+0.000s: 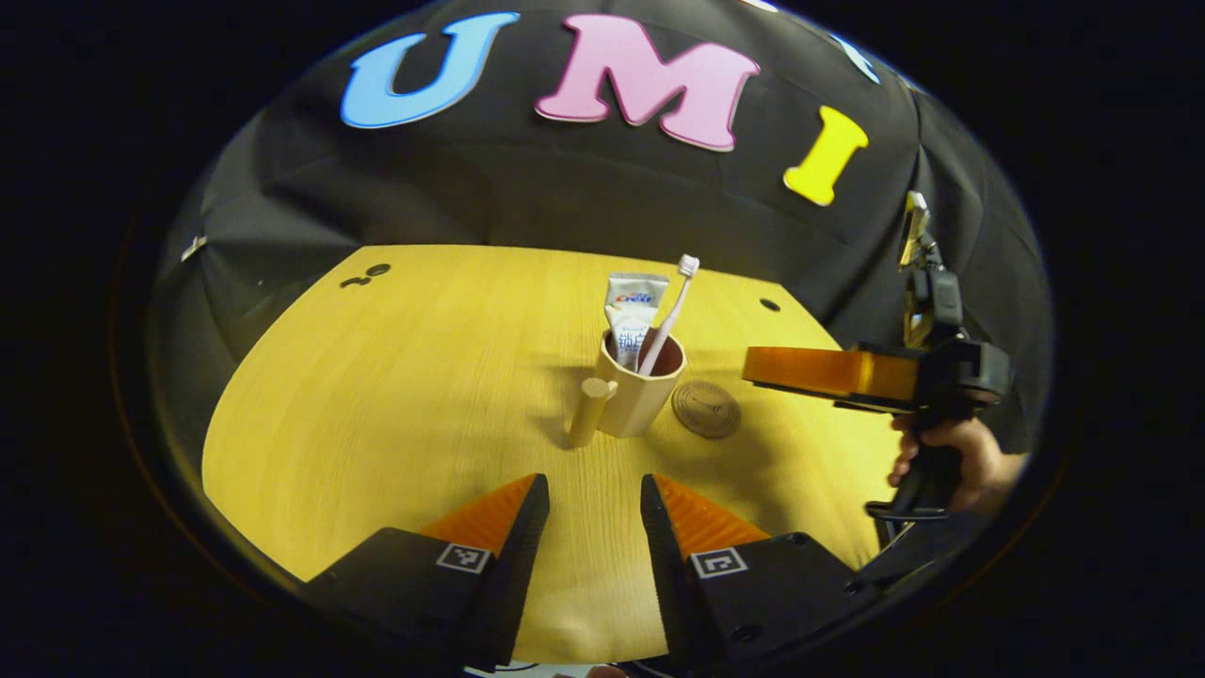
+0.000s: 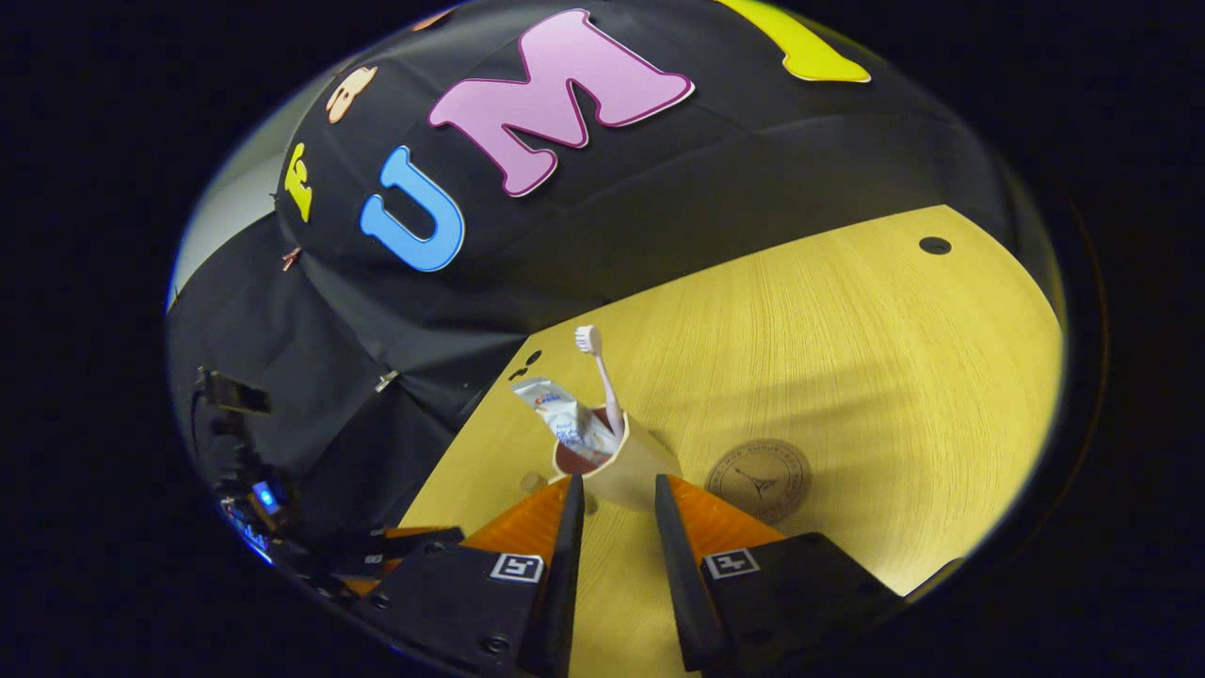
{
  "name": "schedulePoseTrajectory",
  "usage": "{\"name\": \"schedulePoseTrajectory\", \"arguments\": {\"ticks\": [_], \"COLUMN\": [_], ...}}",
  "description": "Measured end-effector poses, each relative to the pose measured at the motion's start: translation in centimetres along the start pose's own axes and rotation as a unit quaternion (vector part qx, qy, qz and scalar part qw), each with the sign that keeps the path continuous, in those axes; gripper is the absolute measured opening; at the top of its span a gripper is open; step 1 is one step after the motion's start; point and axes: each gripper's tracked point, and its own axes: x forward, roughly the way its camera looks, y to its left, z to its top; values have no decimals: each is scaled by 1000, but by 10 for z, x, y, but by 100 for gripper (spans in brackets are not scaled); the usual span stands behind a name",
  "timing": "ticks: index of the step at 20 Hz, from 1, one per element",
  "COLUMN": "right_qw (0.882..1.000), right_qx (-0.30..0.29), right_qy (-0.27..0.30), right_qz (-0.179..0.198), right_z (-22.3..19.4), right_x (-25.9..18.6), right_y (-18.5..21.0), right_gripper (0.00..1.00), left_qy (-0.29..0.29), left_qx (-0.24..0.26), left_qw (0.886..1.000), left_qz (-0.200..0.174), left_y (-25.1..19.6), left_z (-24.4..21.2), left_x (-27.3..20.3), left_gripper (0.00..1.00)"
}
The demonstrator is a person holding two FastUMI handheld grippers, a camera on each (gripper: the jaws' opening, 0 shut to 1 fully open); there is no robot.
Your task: Put the toothbrush and toothpaste on the desktop into the cup, then pick up the cup and place it on the coaster on the desktop.
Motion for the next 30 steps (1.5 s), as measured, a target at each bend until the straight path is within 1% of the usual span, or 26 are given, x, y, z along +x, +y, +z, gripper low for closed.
{"name": "schedulePoseTrajectory", "arguments": {"ticks": [3, 4, 5, 6, 7, 9, 13, 15, 17, 20, 23, 25, 26, 28, 30], "right_qw": [1000, 1000, 1000, 1000, 1000, 999, 998, 997, 995, 992, 991, 990, 990, 989, 989], "right_qx": [3, 6, 11, 18, 22, 30, 48, 55, 68, 85, 94, 100, 101, 102, 105], "right_qy": [18, 22, 22, 21, 22, 14, 10, 10, 7, 2, -2, -8, -9, -7, -3], "right_qz": [7, 7, 4, 2, -3, -17, -45, -57, -70, -89, -99, -101, -102, -103, -104], "right_z": [-13, -16, -18, -20, -21, -20, -30, -36, -40, -43, -42, -40, -41, -43, -46], "right_x": [-32, -45, -54, -65, -72, -88, -114, -125, -133, -140, -144, -145, -146, -147, -147], "right_y": [-6, -11, -14, -19, -24, -38, -62, -70, -81, -94, -102, -105, -106, -108, -108], "right_gripper": [49, 53, 55, 38, 56, 56, 56, 56, 56, 56, 56, 56, 56, 56, 56], "left_qy": [48, 62, 77, 89, 102, 125, 170, 187, 197, 209, 235, 246, 248, 255, 260], "left_qx": [31, 39, 53, 63, 73, 93, 129, 148, 152, 153, 170, 177, 181, 192, 199], "left_qw": [998, 997, 995, 994, 992, 988, 977, 971, 968, 966, 956, 952, 951, 946, 944], "left_qz": [-16, -20, -20, -21, -20, -18, -14, -12, -13, -25, -34, -40, -41, -48, -49], "left_y": [2, 2, 6, 9, 11, 17, 24, 29, 29, 24, 21, 16, 14, 11, 10], "left_z": [-2, -2, -3, -4, -5, -6, -8, -5, 1, 11, 9, 7, 6, 6, 6], "left_x": [30, 39, 50, 57, 64, 77, 101, 115, 124, 134, 139, 142, 143, 143, 143], "left_gripper": [70, 72, 77, 80, 82, 87, 89, 88, 88, 88, 87, 84, 75, 60, 56]}}
